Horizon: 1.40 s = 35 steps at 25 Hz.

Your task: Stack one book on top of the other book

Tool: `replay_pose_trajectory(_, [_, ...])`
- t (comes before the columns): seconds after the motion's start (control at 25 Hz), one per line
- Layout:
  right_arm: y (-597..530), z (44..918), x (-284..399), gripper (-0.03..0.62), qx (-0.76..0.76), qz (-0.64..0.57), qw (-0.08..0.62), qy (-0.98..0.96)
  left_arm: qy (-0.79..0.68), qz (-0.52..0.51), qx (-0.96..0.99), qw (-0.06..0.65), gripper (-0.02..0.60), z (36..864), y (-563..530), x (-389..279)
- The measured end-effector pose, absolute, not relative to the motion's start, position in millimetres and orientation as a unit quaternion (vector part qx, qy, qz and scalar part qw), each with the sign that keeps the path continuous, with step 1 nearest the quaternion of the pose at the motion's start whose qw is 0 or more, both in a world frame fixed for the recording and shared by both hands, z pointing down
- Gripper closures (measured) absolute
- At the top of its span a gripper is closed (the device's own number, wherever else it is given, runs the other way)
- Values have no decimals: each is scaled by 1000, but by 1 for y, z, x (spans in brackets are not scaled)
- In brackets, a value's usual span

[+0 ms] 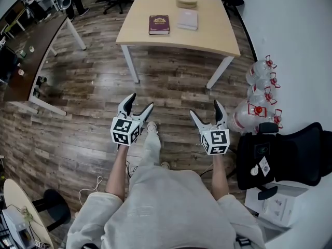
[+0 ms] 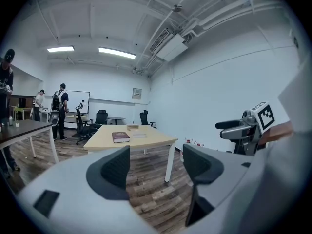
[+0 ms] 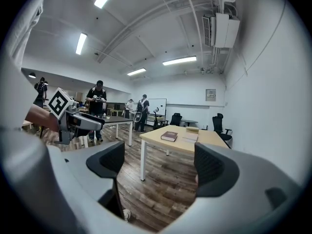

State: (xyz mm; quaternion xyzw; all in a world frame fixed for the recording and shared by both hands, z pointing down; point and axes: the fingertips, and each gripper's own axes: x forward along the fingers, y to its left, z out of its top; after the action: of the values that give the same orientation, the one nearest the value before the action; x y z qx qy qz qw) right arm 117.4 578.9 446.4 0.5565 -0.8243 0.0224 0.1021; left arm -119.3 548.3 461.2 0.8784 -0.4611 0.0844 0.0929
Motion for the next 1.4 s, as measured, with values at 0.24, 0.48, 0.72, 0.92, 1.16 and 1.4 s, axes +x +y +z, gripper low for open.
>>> replay_pose_trajectory(0.24, [532,452,117,151,565,19,109,-818,-451,82,883,98,233,476,496,-119])
replay_pose_trajectory(0.48, [470,461,116,155,577,25,118,-808,-437,85,888,110,233,493,427,-120])
replay_pose_trajectory(0.72, [400,451,110,158,588,25,121,-800,-423,83,895,114,235,487,354,-121])
replay_pose_trajectory(0.92, [345,444,102,163,596,25,120,-793,-414,84,899,113,235,481,292,-129])
replay_pose_trajectory(1.16, [287,444,92,164,605,25,126,-786,-405,79,904,113,239,481,227,-137])
replay_pose_trajectory(1.4, [243,444,89,170,617,25,125,-776,-390,81,910,114,244,485,174,-137])
